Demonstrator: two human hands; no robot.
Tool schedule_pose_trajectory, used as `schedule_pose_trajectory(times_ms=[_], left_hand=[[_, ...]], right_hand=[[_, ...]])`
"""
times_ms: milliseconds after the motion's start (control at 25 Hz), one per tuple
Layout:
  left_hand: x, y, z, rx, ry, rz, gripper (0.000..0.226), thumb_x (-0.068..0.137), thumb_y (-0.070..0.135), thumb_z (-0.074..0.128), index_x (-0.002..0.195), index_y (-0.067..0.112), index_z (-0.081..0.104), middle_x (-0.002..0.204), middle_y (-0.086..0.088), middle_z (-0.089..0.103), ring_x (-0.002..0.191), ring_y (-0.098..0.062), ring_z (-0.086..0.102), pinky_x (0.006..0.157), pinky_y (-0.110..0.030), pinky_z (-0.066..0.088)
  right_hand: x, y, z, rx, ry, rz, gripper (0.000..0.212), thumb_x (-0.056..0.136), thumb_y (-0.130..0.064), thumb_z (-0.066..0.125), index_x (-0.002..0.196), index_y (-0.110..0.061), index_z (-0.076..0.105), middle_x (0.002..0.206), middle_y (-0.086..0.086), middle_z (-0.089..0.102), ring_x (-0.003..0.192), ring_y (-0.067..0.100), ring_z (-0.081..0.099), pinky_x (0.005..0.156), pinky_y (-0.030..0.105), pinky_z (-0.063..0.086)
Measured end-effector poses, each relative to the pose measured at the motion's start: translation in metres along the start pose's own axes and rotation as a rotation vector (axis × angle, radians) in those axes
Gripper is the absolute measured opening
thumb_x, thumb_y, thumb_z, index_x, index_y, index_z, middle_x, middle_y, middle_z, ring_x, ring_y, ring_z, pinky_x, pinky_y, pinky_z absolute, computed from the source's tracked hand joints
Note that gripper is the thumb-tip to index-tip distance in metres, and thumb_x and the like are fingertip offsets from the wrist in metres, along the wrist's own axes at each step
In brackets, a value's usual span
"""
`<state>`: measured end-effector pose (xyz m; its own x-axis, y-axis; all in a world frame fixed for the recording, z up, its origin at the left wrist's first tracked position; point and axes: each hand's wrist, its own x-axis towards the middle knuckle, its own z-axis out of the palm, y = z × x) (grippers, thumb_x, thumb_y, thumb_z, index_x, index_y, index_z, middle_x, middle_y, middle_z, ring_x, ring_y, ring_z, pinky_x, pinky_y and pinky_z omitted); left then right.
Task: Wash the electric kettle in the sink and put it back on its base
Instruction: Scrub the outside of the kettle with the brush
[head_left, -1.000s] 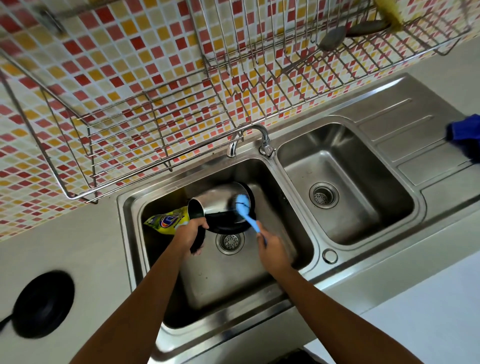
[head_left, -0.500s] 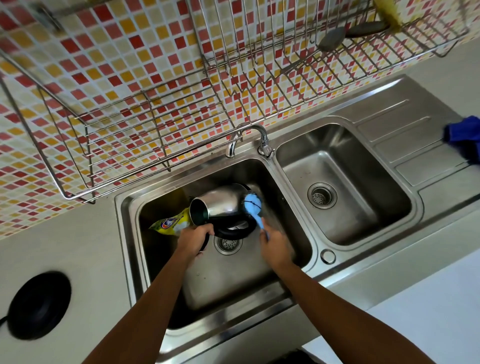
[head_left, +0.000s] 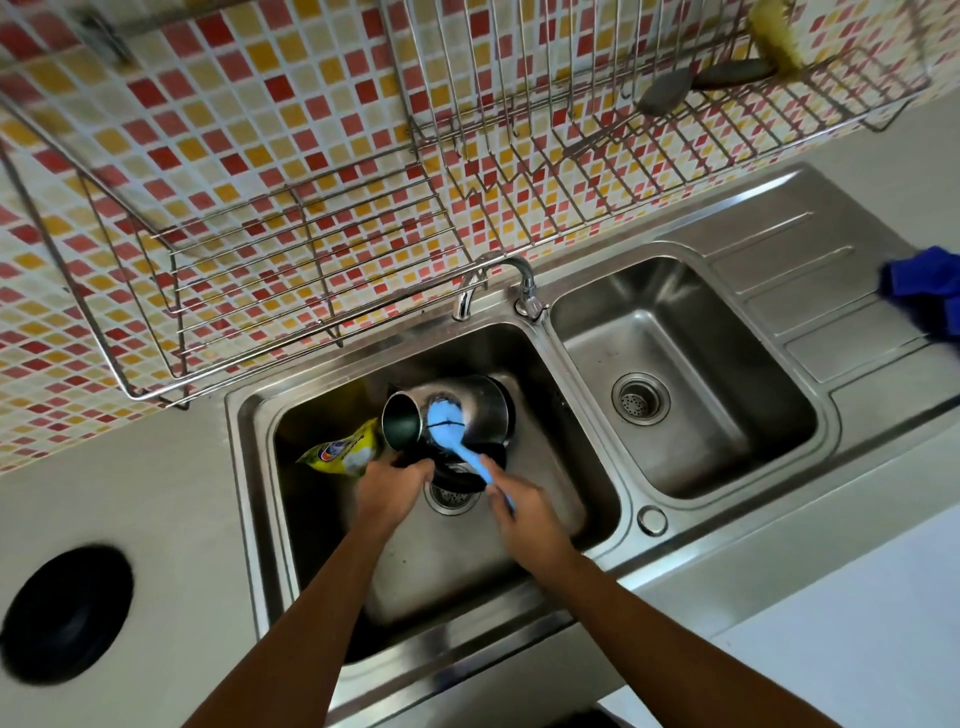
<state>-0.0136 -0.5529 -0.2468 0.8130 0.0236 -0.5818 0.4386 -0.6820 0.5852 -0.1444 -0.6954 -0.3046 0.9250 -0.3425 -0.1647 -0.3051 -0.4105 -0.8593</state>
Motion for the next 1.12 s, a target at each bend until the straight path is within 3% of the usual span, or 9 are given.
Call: schedule_pose_trajectory(times_ms=[80, 240, 360, 440, 600, 760, 840, 1000, 1120], left_hand=[[-0.002, 0.0, -0.004, 0.012, 0.006, 0.02, 0.018, 0.061, 0.035, 0.069, 0.076, 0.025, 0.072, 0.076, -0.001, 0.068, 0.08, -0.023, 0.062, 0.067, -0.029, 0.045], [-0.002, -0.008, -0.002, 0.072, 0.025, 0.082, 0.015, 0.076, 0.025, 0.073, 0.09, 0.025, 0.075, 0.082, -0.001, 0.068, 0.083, -0.022, 0.061, 0.072, -0.027, 0.041], [-0.003, -0.009, -0.001, 0.091, 0.053, 0.132, 0.027, 0.077, 0.026, 0.075, 0.104, 0.026, 0.074, 0.083, -0.001, 0.069, 0.081, -0.022, 0.06, 0.076, -0.027, 0.042], [-0.002, -0.009, -0.005, 0.096, 0.045, 0.144, 0.031, 0.077, 0.025, 0.075, 0.108, 0.024, 0.073, 0.076, 0.005, 0.068, 0.076, -0.017, 0.059, 0.073, -0.026, 0.042], [-0.003, -0.009, -0.007, 0.156, 0.024, 0.173, 0.048, 0.065, 0.04, 0.071, 0.112, 0.029, 0.072, 0.08, 0.001, 0.07, 0.082, -0.02, 0.065, 0.074, -0.028, 0.047], [0.004, -0.008, -0.006, 0.232, 0.03, 0.226, 0.051, 0.066, 0.044, 0.071, 0.114, 0.027, 0.07, 0.09, -0.002, 0.071, 0.089, -0.025, 0.065, 0.08, -0.033, 0.053], [0.004, -0.008, -0.01, 0.235, 0.028, 0.277, 0.041, 0.072, 0.032, 0.076, 0.112, 0.025, 0.071, 0.089, -0.001, 0.071, 0.087, -0.023, 0.064, 0.078, -0.031, 0.05], [0.006, -0.013, -0.018, 0.263, 0.023, 0.335, 0.04, 0.076, 0.021, 0.078, 0.116, 0.021, 0.072, 0.09, 0.001, 0.068, 0.084, -0.015, 0.057, 0.076, -0.024, 0.041], [0.009, -0.016, -0.02, 0.287, 0.019, 0.37, 0.052, 0.074, 0.021, 0.08, 0.125, 0.023, 0.069, 0.105, -0.008, 0.072, 0.096, -0.024, 0.062, 0.081, -0.025, 0.04]], right_hand=[[0.001, 0.005, 0.0, -0.018, 0.02, -0.021, 0.043, 0.099, -0.034, 0.047, 0.142, -0.036, 0.046, 0.097, 0.005, 0.071, 0.082, 0.016, 0.067, 0.073, 0.028, 0.052], [0.022, 0.03, -0.022, -0.086, 0.18, 0.315, 0.042, 0.099, -0.027, 0.046, 0.14, -0.025, 0.053, 0.089, 0.013, 0.072, 0.078, 0.029, 0.069, 0.07, 0.039, 0.055], [0.006, 0.002, -0.01, 0.028, 0.05, 0.005, 0.04, 0.098, -0.026, 0.051, 0.138, -0.025, 0.055, 0.101, 0.003, 0.073, 0.086, 0.015, 0.069, 0.078, 0.027, 0.054], [0.006, 0.003, -0.008, 0.027, 0.029, -0.014, 0.04, 0.098, -0.025, 0.051, 0.138, -0.028, 0.054, 0.093, 0.001, 0.071, 0.077, 0.01, 0.066, 0.071, 0.018, 0.05], [0.019, 0.032, -0.025, -0.037, 0.177, 0.409, 0.04, 0.097, -0.022, 0.05, 0.136, -0.024, 0.056, 0.091, 0.011, 0.073, 0.073, 0.018, 0.068, 0.072, 0.03, 0.055], [0.003, -0.012, -0.014, 0.136, 0.086, 0.079, 0.038, 0.097, -0.013, 0.055, 0.135, -0.019, 0.053, 0.091, -0.015, 0.066, 0.074, -0.018, 0.061, 0.07, -0.002, 0.041], [0.009, -0.012, -0.014, 0.148, 0.081, 0.042, 0.038, 0.097, -0.013, 0.055, 0.135, -0.016, 0.055, 0.1, -0.013, 0.066, 0.082, -0.015, 0.061, 0.074, 0.001, 0.042], [0.039, 0.007, -0.031, 0.065, 0.201, 0.253, 0.038, 0.096, -0.014, 0.054, 0.134, -0.017, 0.057, 0.089, 0.006, 0.067, 0.074, 0.016, 0.063, 0.07, 0.03, 0.05], [0.043, -0.009, -0.031, 0.14, 0.032, 0.023, 0.038, 0.097, -0.015, 0.056, 0.134, -0.014, 0.059, 0.117, 0.001, 0.069, 0.098, 0.003, 0.065, 0.089, 0.021, 0.051]])
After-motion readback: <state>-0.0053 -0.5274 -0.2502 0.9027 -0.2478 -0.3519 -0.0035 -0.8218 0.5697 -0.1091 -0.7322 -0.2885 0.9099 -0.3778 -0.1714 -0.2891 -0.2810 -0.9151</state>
